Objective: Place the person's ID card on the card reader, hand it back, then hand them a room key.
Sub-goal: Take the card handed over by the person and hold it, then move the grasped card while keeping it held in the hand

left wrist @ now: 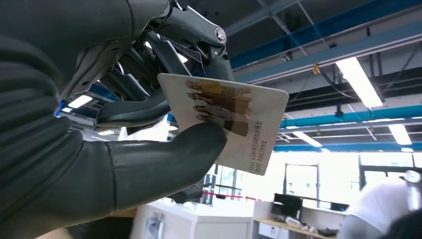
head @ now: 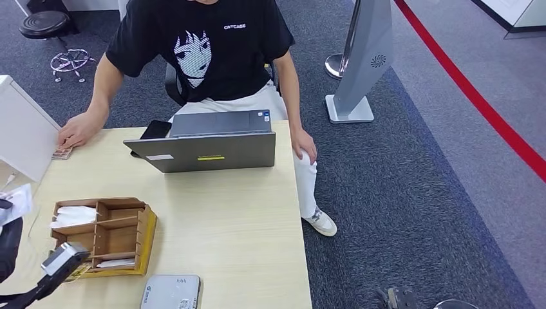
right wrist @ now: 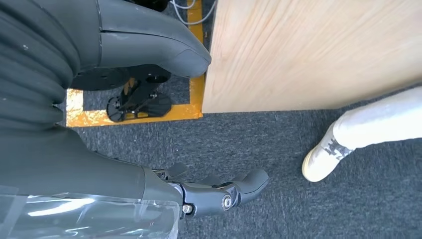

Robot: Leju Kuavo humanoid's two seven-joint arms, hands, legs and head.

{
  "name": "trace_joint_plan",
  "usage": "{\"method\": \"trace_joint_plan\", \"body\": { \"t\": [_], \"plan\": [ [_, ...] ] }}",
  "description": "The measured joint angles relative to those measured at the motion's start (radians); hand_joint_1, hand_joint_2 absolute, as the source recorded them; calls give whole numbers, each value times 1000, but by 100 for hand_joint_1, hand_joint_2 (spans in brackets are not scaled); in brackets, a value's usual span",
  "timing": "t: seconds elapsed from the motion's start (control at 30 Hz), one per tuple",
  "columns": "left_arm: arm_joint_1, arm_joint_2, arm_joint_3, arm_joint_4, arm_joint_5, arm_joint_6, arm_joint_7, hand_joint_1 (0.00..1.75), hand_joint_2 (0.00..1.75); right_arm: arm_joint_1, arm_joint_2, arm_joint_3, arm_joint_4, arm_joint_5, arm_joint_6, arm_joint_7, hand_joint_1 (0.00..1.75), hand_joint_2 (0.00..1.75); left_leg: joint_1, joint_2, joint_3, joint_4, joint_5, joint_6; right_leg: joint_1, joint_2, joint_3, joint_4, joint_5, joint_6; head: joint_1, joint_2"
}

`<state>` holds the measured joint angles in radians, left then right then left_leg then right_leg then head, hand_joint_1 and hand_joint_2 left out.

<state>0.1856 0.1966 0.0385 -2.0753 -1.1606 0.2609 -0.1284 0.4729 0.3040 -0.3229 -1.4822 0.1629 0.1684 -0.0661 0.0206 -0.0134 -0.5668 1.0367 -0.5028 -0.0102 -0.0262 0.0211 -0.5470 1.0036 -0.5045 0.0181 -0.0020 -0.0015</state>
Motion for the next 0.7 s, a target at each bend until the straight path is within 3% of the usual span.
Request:
{"method": "trace_joint_plan", "body": {
  "t": [0.33, 0.7],
  "plan": [
    [162, -5, -88, -24, -13, 12, -42, 175, 175, 6, 0, 0, -18, -19, -20, -1, 0, 175, 0, 0, 0, 0, 0, 0, 0, 0, 0, 0, 0, 0, 0, 0],
    [226, 30, -171, -14, -21, 7, -8, 175, 175, 5, 0, 0, -25, -20, -28, -1, 0, 175, 0, 0, 0, 0, 0, 0, 0, 0, 0, 0, 0, 0, 0, 0]
  ]
}}
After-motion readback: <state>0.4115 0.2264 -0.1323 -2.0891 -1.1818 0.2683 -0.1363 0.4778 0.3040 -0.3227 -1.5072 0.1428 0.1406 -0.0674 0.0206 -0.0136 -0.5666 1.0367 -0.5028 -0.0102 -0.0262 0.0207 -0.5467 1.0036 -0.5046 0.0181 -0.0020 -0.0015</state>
